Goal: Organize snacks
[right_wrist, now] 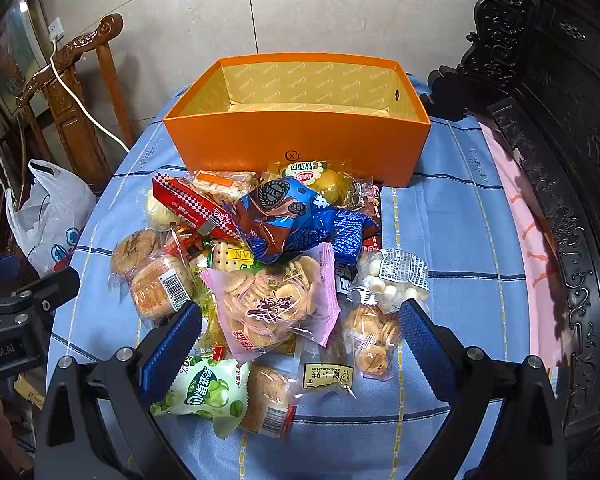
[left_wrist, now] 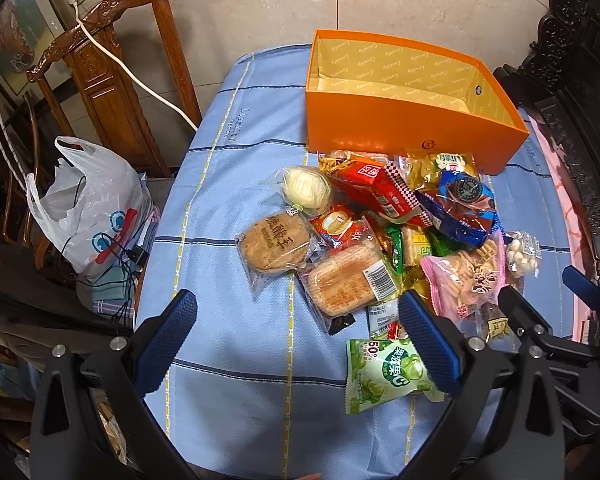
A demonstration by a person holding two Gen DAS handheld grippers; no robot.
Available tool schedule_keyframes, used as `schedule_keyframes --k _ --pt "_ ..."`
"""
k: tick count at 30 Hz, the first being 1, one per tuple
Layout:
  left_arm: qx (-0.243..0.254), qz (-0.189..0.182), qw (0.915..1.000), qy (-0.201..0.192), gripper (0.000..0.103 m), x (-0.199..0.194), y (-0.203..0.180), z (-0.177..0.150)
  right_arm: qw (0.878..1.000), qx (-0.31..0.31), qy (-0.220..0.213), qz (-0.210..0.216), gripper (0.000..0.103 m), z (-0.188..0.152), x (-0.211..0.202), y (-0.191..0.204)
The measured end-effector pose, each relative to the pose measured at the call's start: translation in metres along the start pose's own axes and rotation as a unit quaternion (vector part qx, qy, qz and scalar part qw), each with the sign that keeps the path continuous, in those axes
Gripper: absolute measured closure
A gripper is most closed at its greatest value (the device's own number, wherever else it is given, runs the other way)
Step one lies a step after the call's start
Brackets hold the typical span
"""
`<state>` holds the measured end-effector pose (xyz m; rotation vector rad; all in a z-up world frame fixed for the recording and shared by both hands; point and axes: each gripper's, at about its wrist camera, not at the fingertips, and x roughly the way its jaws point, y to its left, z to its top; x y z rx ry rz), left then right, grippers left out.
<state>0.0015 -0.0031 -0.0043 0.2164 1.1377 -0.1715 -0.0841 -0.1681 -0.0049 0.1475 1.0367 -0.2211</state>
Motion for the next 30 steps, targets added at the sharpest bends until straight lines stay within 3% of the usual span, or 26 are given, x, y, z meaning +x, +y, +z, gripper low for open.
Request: schedule_keyframes --k 30 --pt "0.002 -0.006 0.9998 0.017 0.004 0.018 0.001 0.004 1.000 0.009 0.019 0.006 0.004 0.002 0.014 -0.004"
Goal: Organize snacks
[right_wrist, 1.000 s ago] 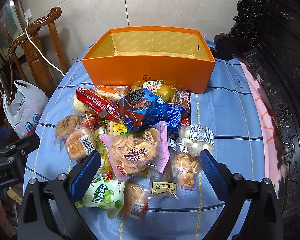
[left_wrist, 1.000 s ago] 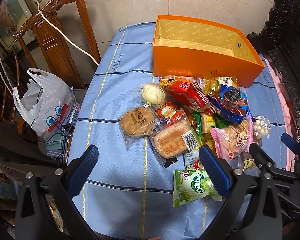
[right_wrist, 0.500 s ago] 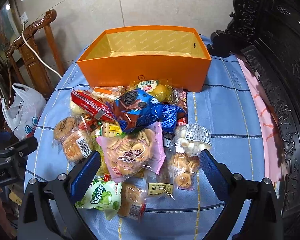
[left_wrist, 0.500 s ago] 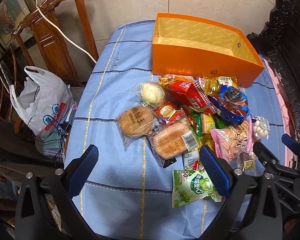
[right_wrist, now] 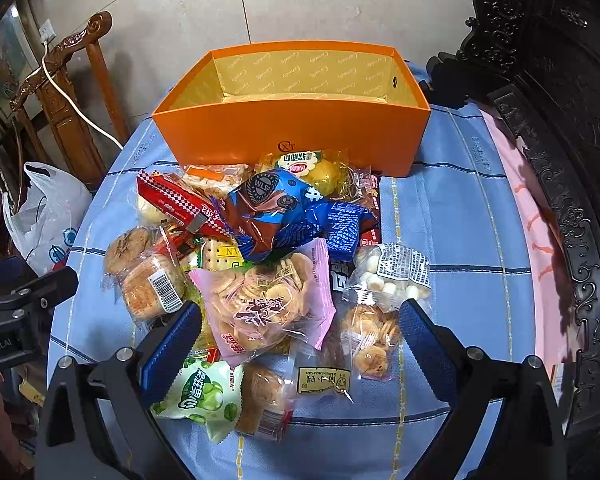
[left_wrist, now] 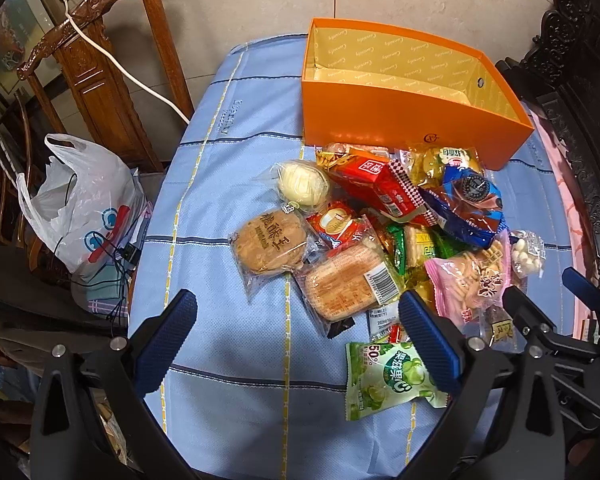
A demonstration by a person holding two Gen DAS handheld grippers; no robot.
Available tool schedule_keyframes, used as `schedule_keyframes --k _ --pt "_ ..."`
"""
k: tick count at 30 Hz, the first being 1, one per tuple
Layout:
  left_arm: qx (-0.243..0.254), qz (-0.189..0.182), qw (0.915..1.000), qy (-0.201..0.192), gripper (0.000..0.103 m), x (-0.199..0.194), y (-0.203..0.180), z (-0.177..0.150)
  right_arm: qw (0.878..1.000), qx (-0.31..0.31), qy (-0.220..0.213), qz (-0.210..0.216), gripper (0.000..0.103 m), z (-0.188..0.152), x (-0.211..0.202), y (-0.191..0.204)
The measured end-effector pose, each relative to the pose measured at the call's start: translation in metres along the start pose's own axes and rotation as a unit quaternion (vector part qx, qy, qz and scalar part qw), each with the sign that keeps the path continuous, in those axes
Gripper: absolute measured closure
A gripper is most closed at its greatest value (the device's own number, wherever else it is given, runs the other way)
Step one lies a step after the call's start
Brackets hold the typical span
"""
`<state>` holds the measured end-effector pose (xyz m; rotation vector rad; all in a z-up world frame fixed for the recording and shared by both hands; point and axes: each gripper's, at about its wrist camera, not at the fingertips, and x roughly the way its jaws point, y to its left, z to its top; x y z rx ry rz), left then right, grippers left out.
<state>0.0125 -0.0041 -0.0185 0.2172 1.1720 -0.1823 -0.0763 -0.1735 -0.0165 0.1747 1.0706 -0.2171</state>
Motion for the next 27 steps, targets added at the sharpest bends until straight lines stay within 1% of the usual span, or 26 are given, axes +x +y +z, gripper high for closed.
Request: schedule_keyframes --k 27 --pt "0.002 0.000 1.0000 -0.001 0.004 0.0028 0.0003 -0.0009 1.000 -0.004 0.003 0.000 0.004 0.0003 0.0032 0.0015"
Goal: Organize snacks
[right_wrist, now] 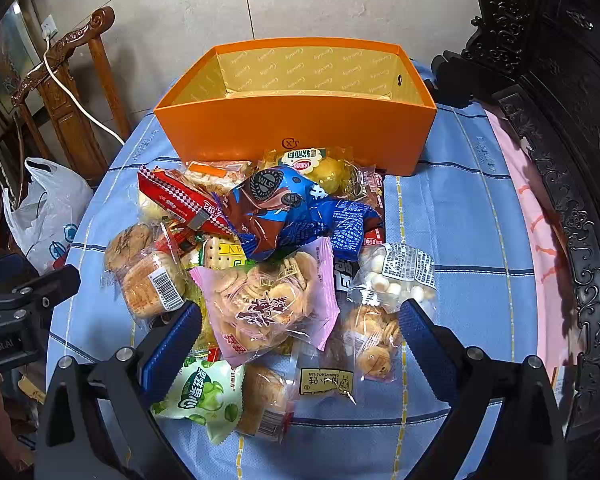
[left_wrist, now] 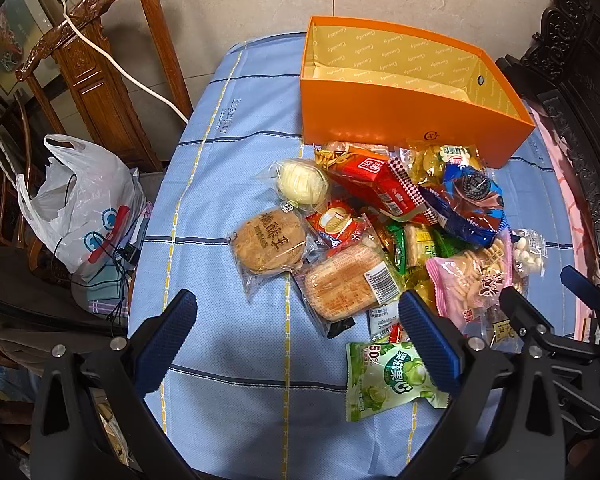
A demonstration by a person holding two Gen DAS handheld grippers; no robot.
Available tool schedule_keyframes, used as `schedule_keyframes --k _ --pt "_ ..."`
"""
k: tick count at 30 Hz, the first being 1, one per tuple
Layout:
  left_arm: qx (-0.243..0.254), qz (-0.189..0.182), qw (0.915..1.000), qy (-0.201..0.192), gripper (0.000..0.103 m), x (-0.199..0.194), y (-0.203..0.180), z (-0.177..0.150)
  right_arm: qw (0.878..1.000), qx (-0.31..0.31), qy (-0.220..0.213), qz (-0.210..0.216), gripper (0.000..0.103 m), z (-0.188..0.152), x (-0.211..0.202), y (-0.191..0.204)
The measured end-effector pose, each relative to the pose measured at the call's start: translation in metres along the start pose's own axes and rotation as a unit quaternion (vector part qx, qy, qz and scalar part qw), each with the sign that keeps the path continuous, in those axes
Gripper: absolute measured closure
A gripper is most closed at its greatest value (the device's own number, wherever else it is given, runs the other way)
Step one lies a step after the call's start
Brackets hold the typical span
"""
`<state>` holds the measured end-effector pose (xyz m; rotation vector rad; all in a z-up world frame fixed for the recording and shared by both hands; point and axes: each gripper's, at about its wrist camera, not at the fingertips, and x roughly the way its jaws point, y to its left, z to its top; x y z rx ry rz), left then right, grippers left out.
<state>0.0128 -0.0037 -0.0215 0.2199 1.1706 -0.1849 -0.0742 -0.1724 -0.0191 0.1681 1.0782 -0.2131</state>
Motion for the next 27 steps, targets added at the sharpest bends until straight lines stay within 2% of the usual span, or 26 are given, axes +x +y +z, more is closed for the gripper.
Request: schedule_keyframes --k 11,16,20,27 --pt "0.000 0.000 1.0000 0.001 0.004 0.000 0.000 0.000 1.000 0.001 0.002 0.002 0.004 -0.002 0.001 0.000" --pt "0.007 -0.012 0.9999 -0.005 0.004 0.008 0.003 -0.003 1.000 0.019 0.004 0.004 0.004 -0.005 0.003 -0.013" --pt "0.038 -0.014 0.9990 -0.018 0.004 0.025 0.007 -0.009 0.999 0.039 0.012 0.000 0.004 -0.011 0.008 -0.029" --pt "0.108 -0.022 0.9939 0.004 0.004 0.068 -0.013 -0.016 0.998 0.060 0.036 0.006 0.004 -0.019 0.020 -0.044"
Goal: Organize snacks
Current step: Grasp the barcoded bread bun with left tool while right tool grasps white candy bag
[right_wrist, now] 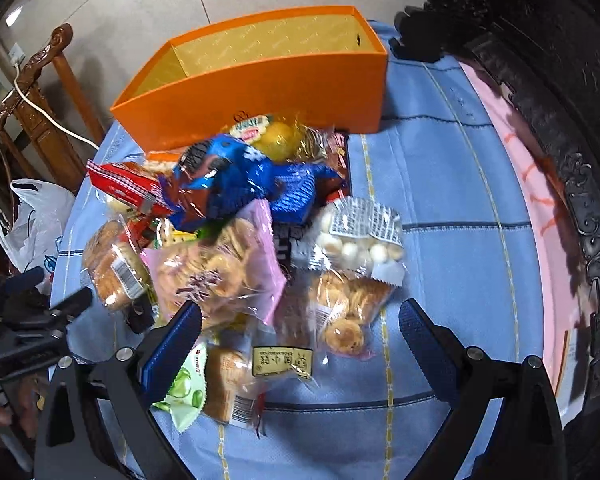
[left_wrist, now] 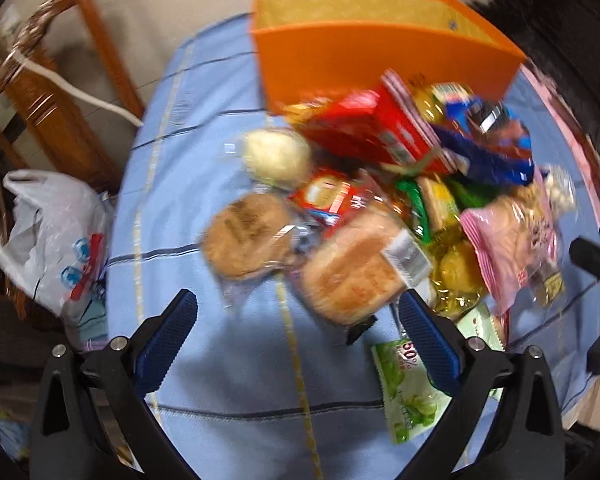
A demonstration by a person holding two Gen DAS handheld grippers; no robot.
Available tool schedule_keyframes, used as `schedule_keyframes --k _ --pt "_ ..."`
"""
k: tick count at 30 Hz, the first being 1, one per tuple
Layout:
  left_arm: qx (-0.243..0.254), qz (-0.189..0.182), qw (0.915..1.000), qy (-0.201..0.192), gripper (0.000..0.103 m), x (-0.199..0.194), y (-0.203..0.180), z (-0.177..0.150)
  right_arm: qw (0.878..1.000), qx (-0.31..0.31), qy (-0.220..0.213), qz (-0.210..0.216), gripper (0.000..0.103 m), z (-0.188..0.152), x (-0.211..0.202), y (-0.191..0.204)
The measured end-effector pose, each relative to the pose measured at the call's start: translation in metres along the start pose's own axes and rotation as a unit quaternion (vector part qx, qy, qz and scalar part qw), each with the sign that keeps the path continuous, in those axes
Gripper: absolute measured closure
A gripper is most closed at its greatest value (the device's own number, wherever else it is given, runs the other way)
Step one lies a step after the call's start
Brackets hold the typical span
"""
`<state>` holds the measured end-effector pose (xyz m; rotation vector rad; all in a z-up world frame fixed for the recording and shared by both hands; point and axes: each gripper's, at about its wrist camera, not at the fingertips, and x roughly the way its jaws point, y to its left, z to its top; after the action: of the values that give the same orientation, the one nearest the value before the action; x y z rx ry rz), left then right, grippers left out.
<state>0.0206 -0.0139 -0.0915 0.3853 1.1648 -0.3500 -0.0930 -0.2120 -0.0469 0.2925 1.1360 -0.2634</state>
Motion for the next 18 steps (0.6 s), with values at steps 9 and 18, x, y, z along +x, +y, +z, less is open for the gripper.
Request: schedule_keyframes --k 9,18 --pt "0.111 0.006 0.9935 0.026 0.029 0.054 -0.045 0.004 0.999 0.034 0.010 -0.025 0.004 0.002 0.006 -0.027" --pt "0.048 -0.089 0.9942 0.035 0.050 0.044 -0.010 0.012 0.998 -0.015 0.038 -0.057 0.004 0.003 0.025 -0.046"
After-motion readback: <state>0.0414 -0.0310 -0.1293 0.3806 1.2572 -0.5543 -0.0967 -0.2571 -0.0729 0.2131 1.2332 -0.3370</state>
